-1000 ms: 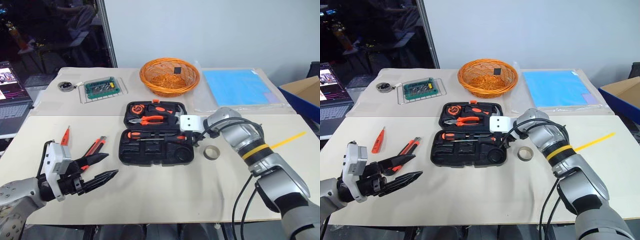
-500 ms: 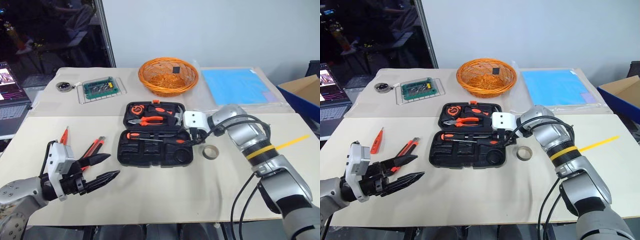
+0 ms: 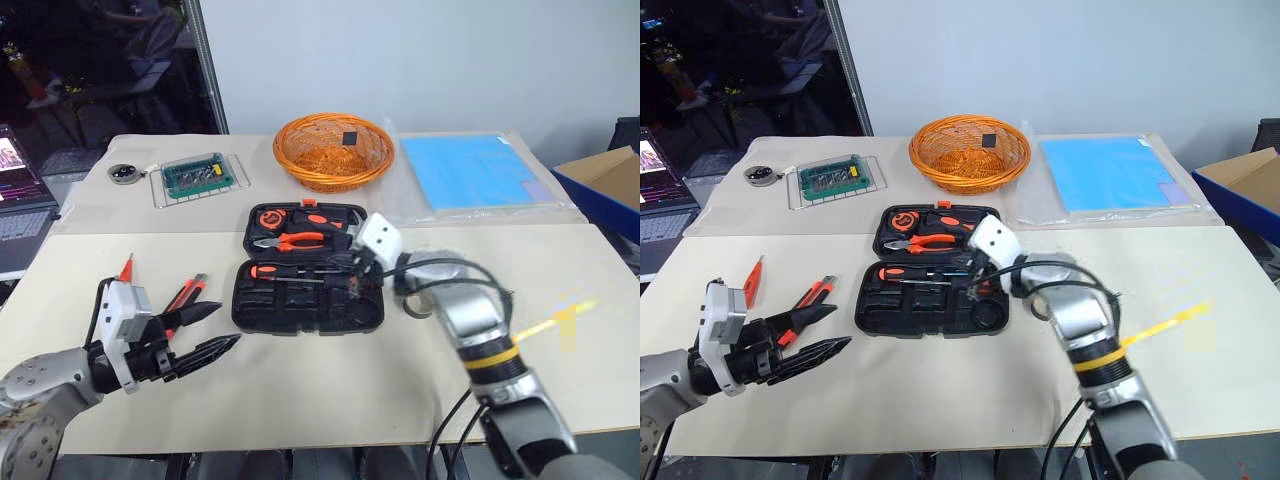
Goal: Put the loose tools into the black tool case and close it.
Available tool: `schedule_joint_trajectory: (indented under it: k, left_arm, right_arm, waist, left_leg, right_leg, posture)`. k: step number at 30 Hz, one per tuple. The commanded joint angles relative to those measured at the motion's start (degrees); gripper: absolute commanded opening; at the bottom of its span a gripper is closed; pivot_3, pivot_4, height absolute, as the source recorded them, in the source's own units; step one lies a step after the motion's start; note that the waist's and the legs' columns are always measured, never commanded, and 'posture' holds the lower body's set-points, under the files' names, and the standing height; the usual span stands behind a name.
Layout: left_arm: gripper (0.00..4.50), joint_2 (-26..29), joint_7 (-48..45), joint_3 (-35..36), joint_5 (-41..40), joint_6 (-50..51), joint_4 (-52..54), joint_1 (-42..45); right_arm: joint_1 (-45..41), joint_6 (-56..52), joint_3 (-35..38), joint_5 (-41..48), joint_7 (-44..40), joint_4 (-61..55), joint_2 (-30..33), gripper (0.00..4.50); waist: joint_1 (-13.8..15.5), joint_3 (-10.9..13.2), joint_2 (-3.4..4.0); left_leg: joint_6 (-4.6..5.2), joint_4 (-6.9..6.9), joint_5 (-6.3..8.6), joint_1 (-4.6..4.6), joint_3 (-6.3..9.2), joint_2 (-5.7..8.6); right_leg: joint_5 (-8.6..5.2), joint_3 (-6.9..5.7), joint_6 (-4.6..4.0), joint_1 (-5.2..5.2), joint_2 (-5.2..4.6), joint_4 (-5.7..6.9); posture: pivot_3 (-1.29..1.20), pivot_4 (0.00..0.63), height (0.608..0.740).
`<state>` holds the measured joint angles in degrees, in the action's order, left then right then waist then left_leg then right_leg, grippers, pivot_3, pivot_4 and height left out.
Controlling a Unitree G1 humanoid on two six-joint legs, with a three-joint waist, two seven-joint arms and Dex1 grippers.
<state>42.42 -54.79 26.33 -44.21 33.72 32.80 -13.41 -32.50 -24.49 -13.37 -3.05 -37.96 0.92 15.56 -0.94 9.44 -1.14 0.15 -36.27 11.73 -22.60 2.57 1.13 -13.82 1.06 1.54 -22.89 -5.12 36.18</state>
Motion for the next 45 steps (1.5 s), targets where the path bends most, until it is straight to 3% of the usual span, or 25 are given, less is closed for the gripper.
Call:
schedule_joint_trajectory:
  k: [1,7,12,16,19,25,32,33,38,42,45]
  left_arm:
    - [3.56,0.0,-0.1,0.6,0.2,-2.6,0.3,0.3]
    - [3.56,0.2,-0.4,-0.2,2.0,-3.6,-1.0,0.5]
    - [3.56,-1.3,4.6,-1.0,5.5,-4.2,-2.3,2.0]
    - [3.56,-3.2,12.8,-1.0,10.1,-4.0,-4.7,5.5]
    - [3.56,-1.4,19.5,-1.4,13.2,2.3,-7.8,8.9]
    - [3.56,3.2,25.6,-2.4,16.1,11.4,-21.2,20.5]
    - [3.56,8.4,29.4,-11.1,26.0,16.0,-47.0,36.8]
    - [3.56,8.8,29.2,-12.6,27.2,15.9,-49.7,38.6]
    - [3.56,7.4,27.9,-17.5,31.1,13.4,-63.2,46.8]
    - [2.52,6.9,27.6,-19.1,33.3,11.1,-68.5,49.2]
    - [1.33,6.2,27.0,-18.3,32.8,10.2,-69.2,49.2]
  right_arm:
    - [2.3,-0.5,-5.0,-5.7,3.7,-1.9,0.8,0.01]
    - [4.9,2.6,-15.1,-11.9,-1.4,-0.1,6.5,0.01]
    - [3.4,8.2,-10.6,-12.5,3.1,0.9,7.0,0.01]
    - [3.4,12.6,1.0,2.4,1.2,-5.3,2.7,0.01]
    - [3.7,5.8,5.9,13.7,-6.3,-12.6,4.4,0.01]
    - [8.6,-4.2,10.8,28.5,-17.0,-25.9,14.6,1.83]
    - [13.8,-8.7,17.0,36.6,-16.0,-36.2,21.6,4.22]
    - [14.0,-8.9,17.1,36.9,-15.4,-36.9,21.9,4.42]
    - [15.6,-8.0,16.8,36.6,-13.3,-38.9,22.7,4.42]
    - [16.2,-6.9,17.0,37.1,-12.9,-40.3,22.7,4.5]
    - [16.3,-6.0,17.3,37.4,-13.0,-40.9,22.5,4.5]
  waist:
    - [0.0,0.0,0.0]
    - [0.0,-0.1,-0.13]
    - [0.1,-0.2,-0.23]
    - [0.2,-0.1,-0.24]
    - [0.2,-0.1,-0.23]
    - [0.3,0.0,-0.27]
    - [-0.1,0.0,-0.35]
    - [-0.2,0.0,-0.36]
    - [0.2,0.0,-0.41]
    - [0.2,0.0,-0.42]
    - [0.0,0.0,-0.42]
  left_leg:
    - [0.0,0.0,0.0,-0.02,0.0,0.0]
    - [0.01,0.08,0.0,0.23,-0.02,-0.03]
    - [0.01,0.14,0.01,0.62,0.01,-0.06]
    - [0.0,0.07,0.0,0.53,0.06,-0.06]
    - [0.01,0.07,-0.01,0.37,0.1,-0.05]
    - [0.02,0.16,0.0,0.32,0.23,-0.03]
    - [0.02,0.11,0.0,0.37,0.2,-0.04]
    - [0.02,0.12,0.0,0.36,0.2,-0.03]
    - [0.01,0.14,0.0,0.19,0.2,-0.01]
    - [0.01,0.13,0.0,0.13,0.17,0.09]
    - [0.01,0.12,0.0,0.18,0.12,0.06]
  right_leg:
    - [0.0,0.0,0.0,-0.03,0.0,0.01]
    - [-0.04,-0.05,-0.01,0.25,0.04,-0.1]
    - [-0.2,-0.12,0.08,0.65,0.04,-0.14]
    - [-0.18,-0.12,0.06,0.64,0.04,-0.12]
    - [-0.09,-0.12,-0.02,0.47,0.07,-0.07]
    - [-0.11,-0.26,0.01,0.44,0.08,-0.1]
    - [-0.34,-0.25,0.41,0.47,0.15,-0.08]
    - [-0.35,-0.26,0.42,0.46,0.15,-0.07]
    - [-0.17,-0.24,0.11,0.27,0.1,-0.05]
    - [-0.11,-0.25,0.04,0.22,-0.03,-0.03]
    - [-0.11,-0.22,0.06,0.22,-0.03,0.01]
  posture:
    - [0.0,0.15,0.74]
    - [0.0,0.15,0.74]
    - [0.0,0.15,0.74]
    - [0.0,0.15,0.74]
    - [0.0,0.15,0.74]
    - [0.0,0.15,0.74]
    - [0.0,0.15,0.74]
    - [0.0,0.15,0.74]
    - [0.0,0.15,0.74]
    - [0.0,0.15,0.74]
    - [0.0,0.15,0.74]
